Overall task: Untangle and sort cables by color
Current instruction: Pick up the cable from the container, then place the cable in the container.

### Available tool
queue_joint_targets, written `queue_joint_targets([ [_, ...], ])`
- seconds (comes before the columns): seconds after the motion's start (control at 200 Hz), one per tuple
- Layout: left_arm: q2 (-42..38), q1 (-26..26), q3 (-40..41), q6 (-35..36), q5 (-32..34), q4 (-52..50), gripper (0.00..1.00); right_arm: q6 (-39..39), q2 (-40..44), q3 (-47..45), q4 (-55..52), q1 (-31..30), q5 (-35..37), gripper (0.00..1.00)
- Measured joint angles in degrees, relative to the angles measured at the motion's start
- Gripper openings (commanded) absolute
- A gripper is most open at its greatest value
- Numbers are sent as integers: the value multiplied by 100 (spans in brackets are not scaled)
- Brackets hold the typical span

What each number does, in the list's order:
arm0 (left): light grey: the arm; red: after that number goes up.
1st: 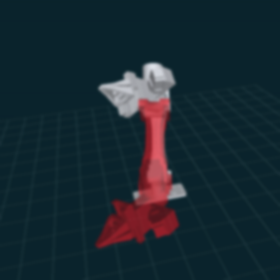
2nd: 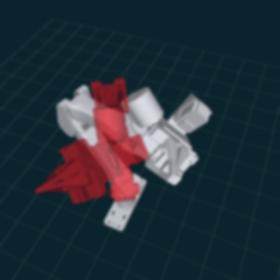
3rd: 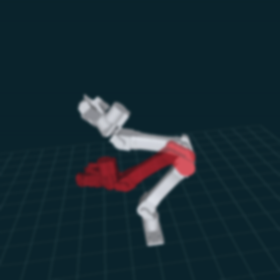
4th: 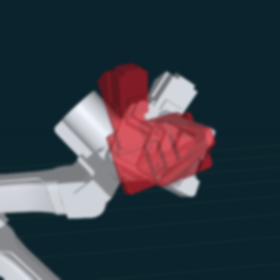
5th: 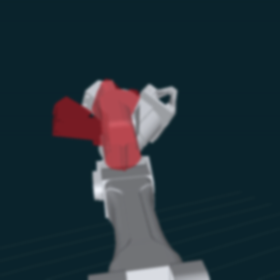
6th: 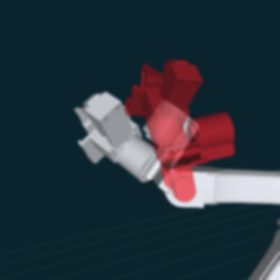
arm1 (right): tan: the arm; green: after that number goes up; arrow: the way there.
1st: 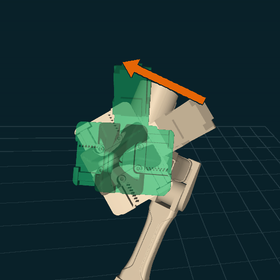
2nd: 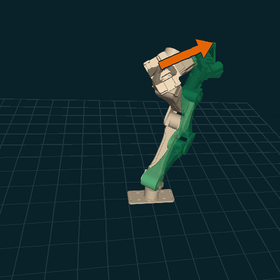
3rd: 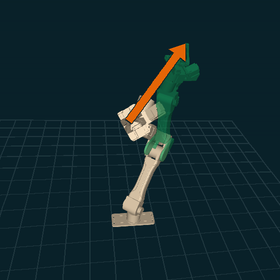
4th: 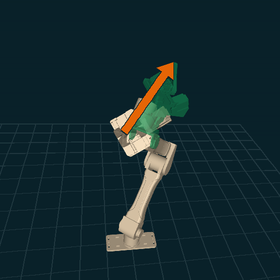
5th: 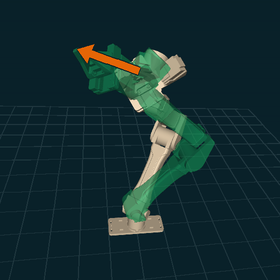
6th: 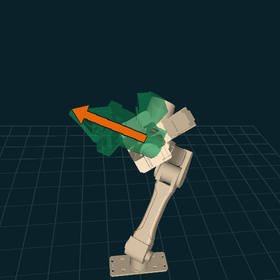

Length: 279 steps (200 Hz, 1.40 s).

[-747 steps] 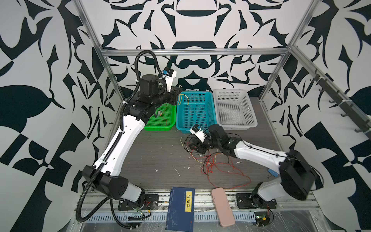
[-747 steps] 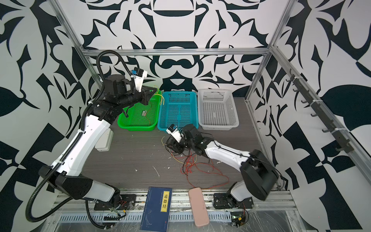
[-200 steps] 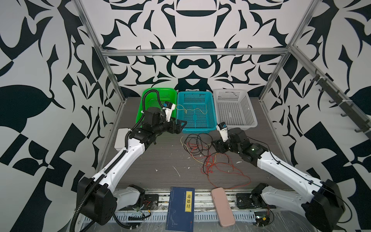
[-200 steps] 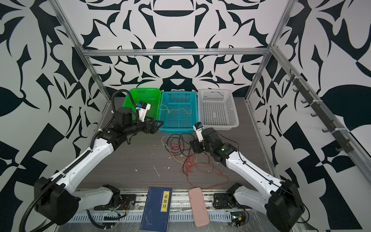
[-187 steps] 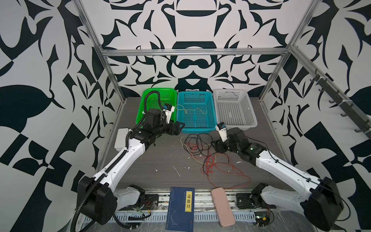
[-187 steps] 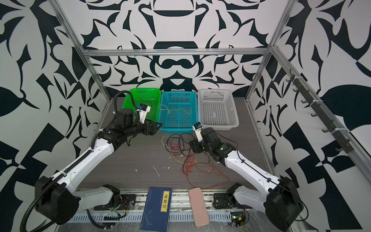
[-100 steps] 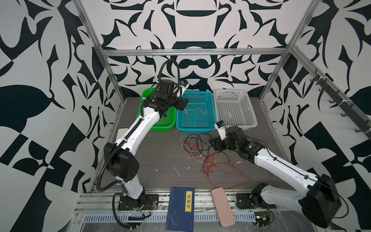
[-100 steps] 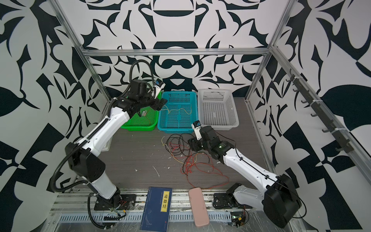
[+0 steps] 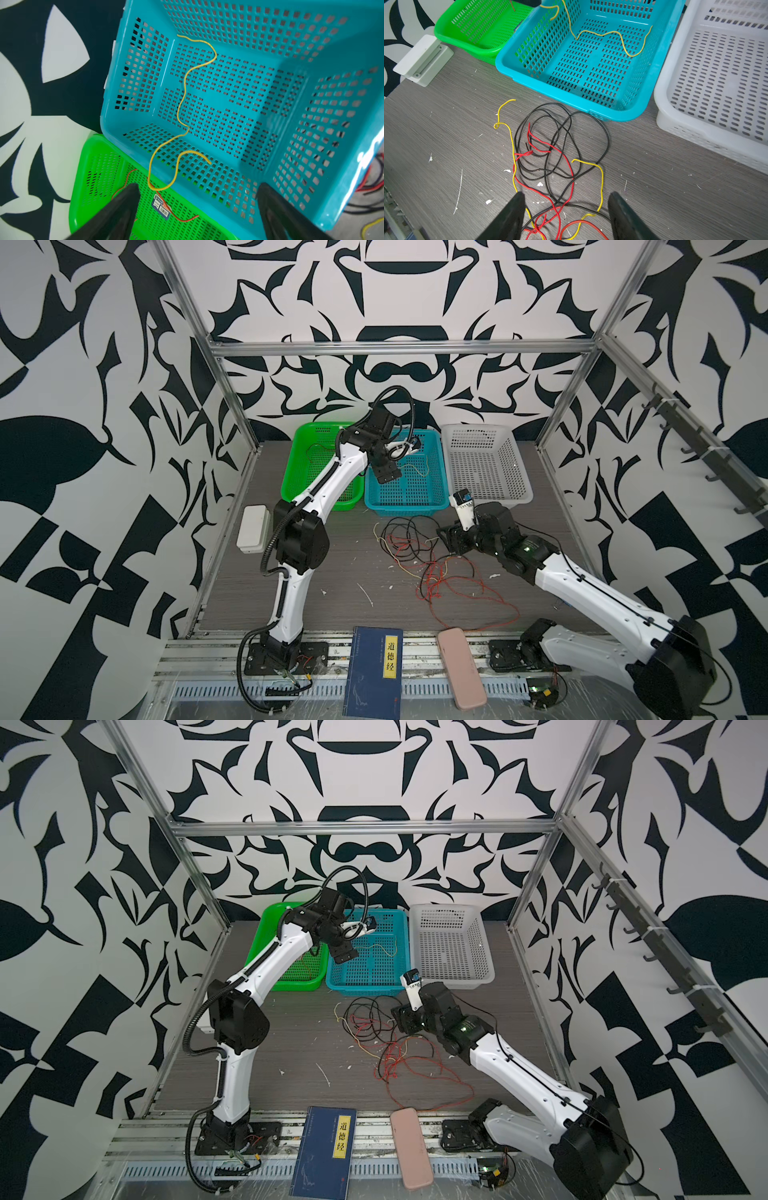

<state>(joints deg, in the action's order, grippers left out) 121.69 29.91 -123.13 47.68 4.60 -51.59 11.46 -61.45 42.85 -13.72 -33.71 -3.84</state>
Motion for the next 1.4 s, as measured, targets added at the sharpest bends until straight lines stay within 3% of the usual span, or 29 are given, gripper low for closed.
queue_joint_targets([
  [0.18, -146, -168, 531, 214, 98, 55, 92, 2, -2, -61, 4, 0, -2, 67],
  [0.44, -4, -295, 518, 507, 341, 505, 90, 9, -52, -72, 15, 0, -4, 67],
  [0.675, 621, -282, 291, 688, 466, 942, 86, 26, -138, -94, 39, 2, -28, 67],
  [0.94, 1012, -238, 129, 839, 704, 1261, 38, 26, -149, -103, 42, 46, -28, 67],
  [1.125, 1202, -179, -52, 938, 876, 1405, 12, 26, -149, -103, 57, 63, -28, 67],
  [1.396, 1202, 81, -479, 800, 815, 1447, 10, 33, -199, -105, 142, 74, -37, 67],
])
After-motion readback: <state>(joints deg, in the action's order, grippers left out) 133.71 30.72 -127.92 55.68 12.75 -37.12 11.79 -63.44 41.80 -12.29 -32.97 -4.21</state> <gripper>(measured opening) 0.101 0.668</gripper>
